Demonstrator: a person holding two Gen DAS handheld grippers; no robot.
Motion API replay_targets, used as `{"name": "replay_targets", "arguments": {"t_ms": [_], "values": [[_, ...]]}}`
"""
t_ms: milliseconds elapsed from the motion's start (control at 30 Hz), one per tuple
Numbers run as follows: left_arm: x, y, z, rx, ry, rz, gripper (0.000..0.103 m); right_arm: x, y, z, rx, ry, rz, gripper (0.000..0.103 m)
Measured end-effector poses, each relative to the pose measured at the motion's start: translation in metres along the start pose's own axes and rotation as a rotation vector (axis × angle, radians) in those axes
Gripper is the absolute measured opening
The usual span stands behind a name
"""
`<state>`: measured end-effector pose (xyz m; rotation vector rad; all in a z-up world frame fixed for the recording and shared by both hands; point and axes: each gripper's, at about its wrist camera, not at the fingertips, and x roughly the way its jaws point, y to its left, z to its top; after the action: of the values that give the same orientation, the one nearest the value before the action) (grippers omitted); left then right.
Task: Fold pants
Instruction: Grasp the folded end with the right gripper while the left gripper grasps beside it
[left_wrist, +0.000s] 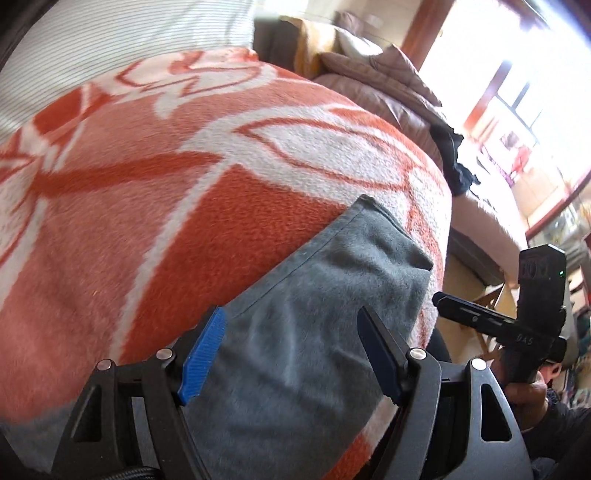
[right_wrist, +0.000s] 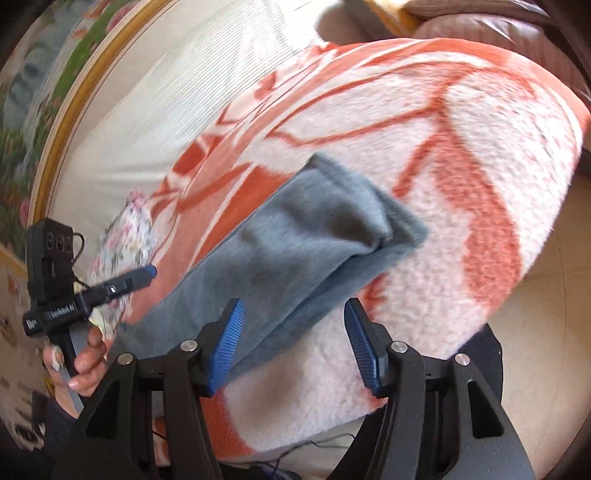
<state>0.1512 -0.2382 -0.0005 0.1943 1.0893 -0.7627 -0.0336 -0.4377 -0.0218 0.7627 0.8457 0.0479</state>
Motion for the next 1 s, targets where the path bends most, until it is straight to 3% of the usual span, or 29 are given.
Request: {"name": "replay_targets", "arguments": {"t_ms": [267, 533, 567, 633, 667, 700, 800, 833, 867, 1000], "values": [[0.058, -0.011, 0.041, 0.076, 0.098, -0.024, 0.074, 0.01, -0.043, 0.008, 0.248, -0.028, 0.097, 0.063], [0.108, -0.043, 0.054, 0.202, 0.224, -0.056, 0.074, 0.021, -0.04, 0.016, 0.239, -0.078, 0.144, 0.063], [0.116, -0.049, 0.055, 0.222, 0.235, -0.04, 0.075, 0.023, -0.04, 0.017, 0.234, -0.083, 0.139, 0.058], [0.129, -0.063, 0.056, 0.267, 0.252, -0.011, 0.079, 0.026, -0.04, 0.019, 0.22, -0.082, 0.104, 0.033], [0.132, -0.068, 0.057, 0.283, 0.252, 0.004, 0.079, 0.028, -0.043, 0.019, 0.219, -0.076, 0.088, 0.016], [0.133, -0.071, 0.058, 0.292, 0.252, 0.008, 0.078, 0.029, -0.048, 0.019, 0.235, -0.076, 0.098, 0.014], [0.13, -0.08, 0.065, 0.305, 0.249, -0.038, 0.042, 0.026, -0.053, 0.02, 0.238, -0.088, 0.111, 0.012], [0.127, -0.082, 0.068, 0.298, 0.248, -0.067, 0.023, 0.024, -0.052, 0.022, 0.227, -0.094, 0.112, 0.012], [0.123, -0.084, 0.072, 0.291, 0.242, -0.085, 0.015, 0.019, -0.048, 0.025, 0.21, -0.107, 0.117, 0.011], [0.108, -0.08, 0.074, 0.293, 0.198, -0.118, 0.014, 0.003, -0.028, 0.039, 0.134, -0.14, 0.142, 0.011]]}}
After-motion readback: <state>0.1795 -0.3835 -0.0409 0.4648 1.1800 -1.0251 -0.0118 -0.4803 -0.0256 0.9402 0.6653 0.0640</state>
